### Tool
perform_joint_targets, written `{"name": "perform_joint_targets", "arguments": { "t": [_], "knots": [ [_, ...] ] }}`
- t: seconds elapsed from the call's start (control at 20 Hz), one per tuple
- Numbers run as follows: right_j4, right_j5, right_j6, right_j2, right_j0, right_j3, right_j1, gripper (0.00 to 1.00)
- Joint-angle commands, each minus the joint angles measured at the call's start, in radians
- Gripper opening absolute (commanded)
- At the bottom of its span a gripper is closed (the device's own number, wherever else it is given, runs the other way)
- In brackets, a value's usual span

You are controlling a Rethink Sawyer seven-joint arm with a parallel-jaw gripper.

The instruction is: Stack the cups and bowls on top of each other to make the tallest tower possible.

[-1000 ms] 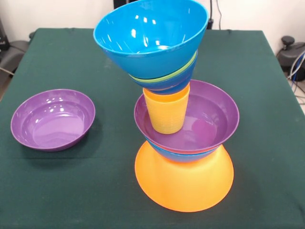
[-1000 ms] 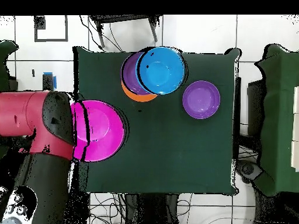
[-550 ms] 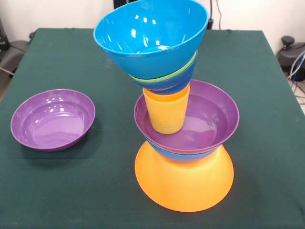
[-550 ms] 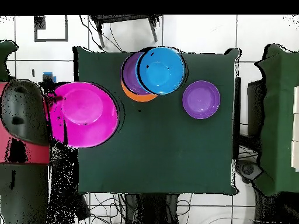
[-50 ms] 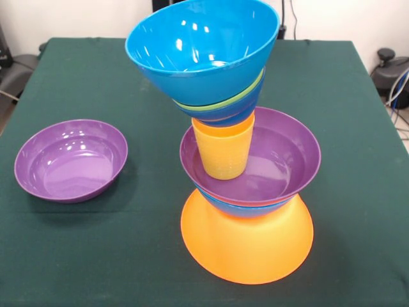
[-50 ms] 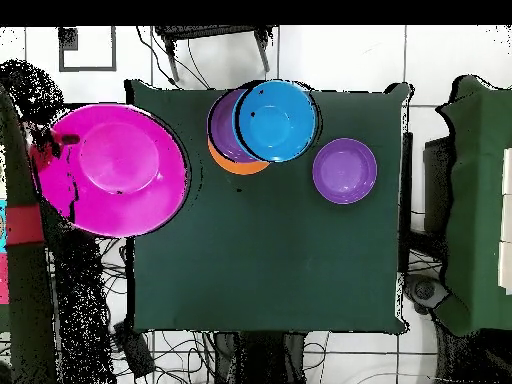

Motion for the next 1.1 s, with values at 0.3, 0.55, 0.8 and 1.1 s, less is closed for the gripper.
{"name": "perform_joint_targets", "arguments": {
  "t": [0.3,0.55,0.8,1.1],
  "knots": [
    [-0.04,0.237,-0.292,0.103,-0.118,-0.369,0.186,0.0],
    [-0.01,0.272,-0.292,0.091,-0.134,-0.427,0.213,0.0],
    [0.017,0.296,-0.305,0.067,-0.153,-0.486,0.241,0.0],
    [0.064,0.323,-0.342,0.027,-0.189,-0.568,0.285,0.0]
  ]
}}
